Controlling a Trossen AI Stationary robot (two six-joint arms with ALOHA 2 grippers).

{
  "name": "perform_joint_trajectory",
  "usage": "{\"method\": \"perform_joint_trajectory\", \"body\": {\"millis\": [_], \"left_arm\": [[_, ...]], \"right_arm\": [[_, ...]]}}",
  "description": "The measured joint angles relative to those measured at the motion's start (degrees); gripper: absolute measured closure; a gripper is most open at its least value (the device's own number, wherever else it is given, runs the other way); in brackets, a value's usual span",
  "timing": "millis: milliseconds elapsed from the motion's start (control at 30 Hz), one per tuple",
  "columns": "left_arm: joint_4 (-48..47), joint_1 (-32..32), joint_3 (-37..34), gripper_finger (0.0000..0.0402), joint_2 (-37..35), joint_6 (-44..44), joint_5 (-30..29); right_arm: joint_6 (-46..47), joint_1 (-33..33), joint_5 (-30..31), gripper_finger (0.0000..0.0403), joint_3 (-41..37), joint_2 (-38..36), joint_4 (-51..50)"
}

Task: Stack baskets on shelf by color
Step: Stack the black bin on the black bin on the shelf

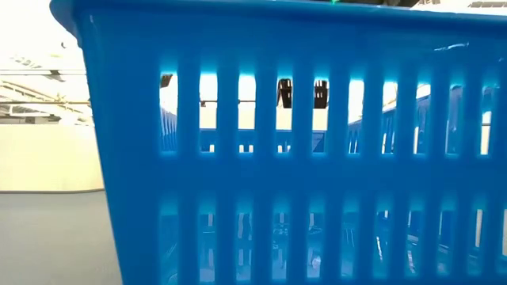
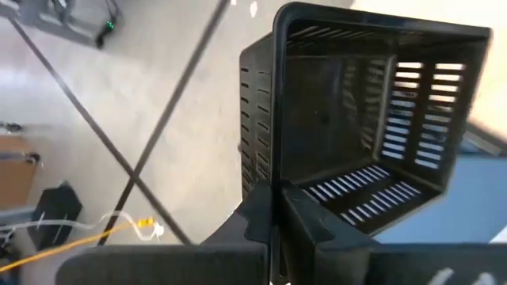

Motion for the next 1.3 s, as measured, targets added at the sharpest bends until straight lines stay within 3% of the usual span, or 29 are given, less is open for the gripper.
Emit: {"method": "perform_joint_trajectory", "body": {"millis": [100, 233, 400, 500, 633, 767, 1067, 1167, 1300], "left_arm": [[0.93, -2.14, 1.61, 0.039, -0.07, -3.2, 3.05], [2.89, -5.44, 1.63, 0.0396, 0.21, -8.35, 8.94], [6.34, -10.5, 1.65, 0.039, 1.29, -12.98, 9.16], [7.98, -13.0, 1.63, 0.0395, 2.48, -15.62, 9.29], [8.64, -15.69, 1.64, 0.0391, 4.75, -19.24, 9.36], [8.25, -18.38, 1.6, 0.0394, 6.6, -19.32, 9.42], [7.93, -21.0, 1.6, 0.0389, 8.21, -17.53, 13.05], [7.93, -21.25, 1.6, 0.0396, 8.14, -17.42, 13.78], [8.38, -21.27, 1.6, 0.0377, 8.14, -17.32, 15.11]], "right_arm": [[-4.28, 0.04, 4.24, 0.0278, 3.66, 0.04, -2.39], [-7.01, -0.29, 5.9, 0.0231, 13.95, 1.38, -14.4], [-11.0, -0.66, 5.79, 0.0178, 28.35, 8.0, -30.78], [-19.14, -0.64, 6.4, 0.0165, 33.87, 13.66, -35.53], [-31.42, -0.62, 11.86, 0.0164, 36.62, 20.11, -35.09], [-36.19, -1.46, 15.98, 0.0168, 37.65, 22.76, -34.26], [-33.03, -4.83, 16.2, 0.0197, 37.65, 23.15, -36.14], [-30.92, -5.6, 16.07, 0.0234, 37.65, 23.15, -37.38], [-27.1, -6.22, 14.56, 0.0325, 37.65, 23.15, -39.87]]}}
